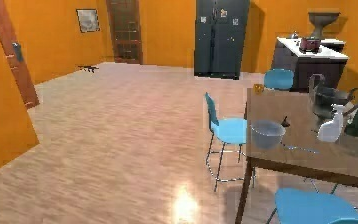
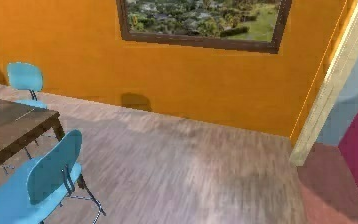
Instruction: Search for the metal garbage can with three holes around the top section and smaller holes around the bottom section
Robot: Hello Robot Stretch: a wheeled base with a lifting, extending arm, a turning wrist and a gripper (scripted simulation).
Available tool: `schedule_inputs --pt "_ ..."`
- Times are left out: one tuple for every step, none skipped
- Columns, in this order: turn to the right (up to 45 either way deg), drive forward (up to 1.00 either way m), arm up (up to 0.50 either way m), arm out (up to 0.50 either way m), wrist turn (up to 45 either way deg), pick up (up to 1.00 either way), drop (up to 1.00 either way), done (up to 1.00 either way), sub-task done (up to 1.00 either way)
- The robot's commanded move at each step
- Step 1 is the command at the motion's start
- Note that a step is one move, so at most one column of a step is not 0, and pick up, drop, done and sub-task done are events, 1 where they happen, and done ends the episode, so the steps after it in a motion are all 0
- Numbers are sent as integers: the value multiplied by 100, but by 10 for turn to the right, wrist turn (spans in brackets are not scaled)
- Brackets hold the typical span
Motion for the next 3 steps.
schedule_inputs --pt "-270 0 0 0 0 0 0 0 0" --pt "0 100 0 0 0 0 0 0 0" --pt "-30 0 0 0 0 0 0 0 0"
